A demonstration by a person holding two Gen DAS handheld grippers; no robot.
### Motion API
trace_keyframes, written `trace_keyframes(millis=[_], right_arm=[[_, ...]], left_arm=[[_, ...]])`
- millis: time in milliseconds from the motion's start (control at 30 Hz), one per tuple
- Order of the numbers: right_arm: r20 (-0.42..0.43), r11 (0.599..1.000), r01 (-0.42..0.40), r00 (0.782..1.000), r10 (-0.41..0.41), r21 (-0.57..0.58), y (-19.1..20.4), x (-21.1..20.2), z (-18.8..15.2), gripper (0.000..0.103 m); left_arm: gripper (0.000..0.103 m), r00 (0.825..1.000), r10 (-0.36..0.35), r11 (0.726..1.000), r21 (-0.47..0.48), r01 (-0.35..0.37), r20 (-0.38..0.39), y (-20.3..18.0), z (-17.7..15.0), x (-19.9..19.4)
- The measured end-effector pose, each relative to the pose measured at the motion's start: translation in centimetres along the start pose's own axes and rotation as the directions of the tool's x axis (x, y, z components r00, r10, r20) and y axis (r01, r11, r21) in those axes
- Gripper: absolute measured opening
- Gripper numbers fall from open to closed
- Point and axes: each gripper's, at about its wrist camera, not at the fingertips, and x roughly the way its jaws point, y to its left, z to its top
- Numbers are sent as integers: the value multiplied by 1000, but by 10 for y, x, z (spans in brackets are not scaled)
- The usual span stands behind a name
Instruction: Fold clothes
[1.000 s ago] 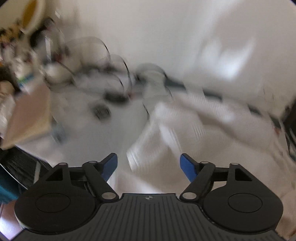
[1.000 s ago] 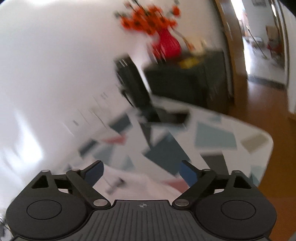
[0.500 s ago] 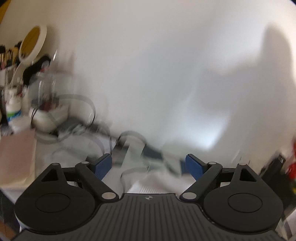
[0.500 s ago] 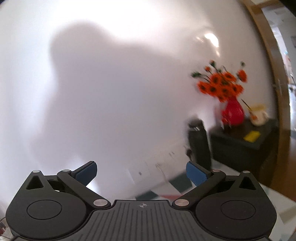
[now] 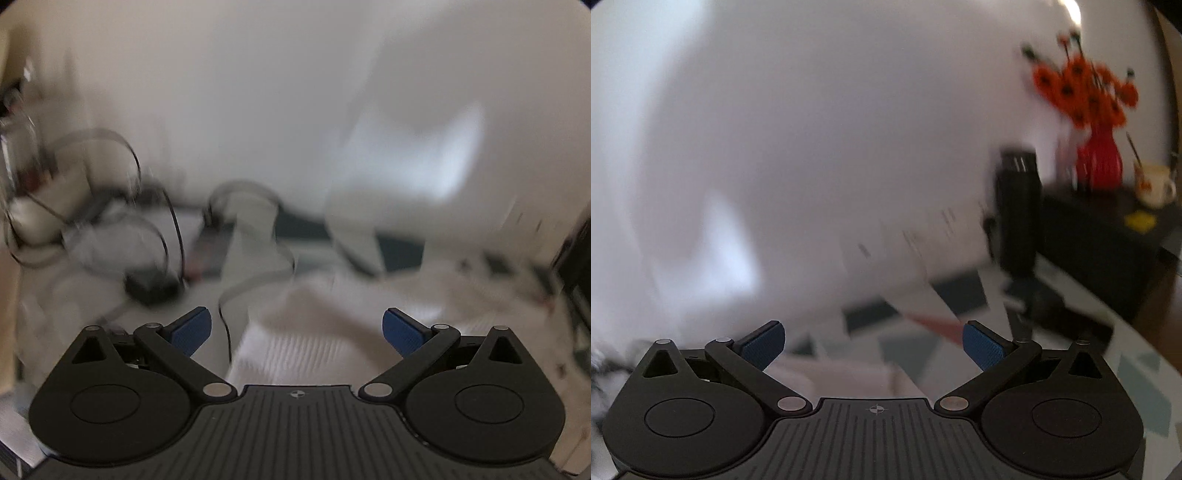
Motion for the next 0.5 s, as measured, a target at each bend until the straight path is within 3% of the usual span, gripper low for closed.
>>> trace_keyframes(millis=[233, 500], right_arm=[[-148, 999, 8, 989, -14, -45, -10, 109, -34, 100], [-233, 977, -53, 973, 4, -205, 22, 189, -62, 99]], left_arm=[[101, 988, -120, 993, -26, 118, -102, -37, 17, 56], [101, 971, -112, 992, 38, 123, -212, -103, 27, 125]])
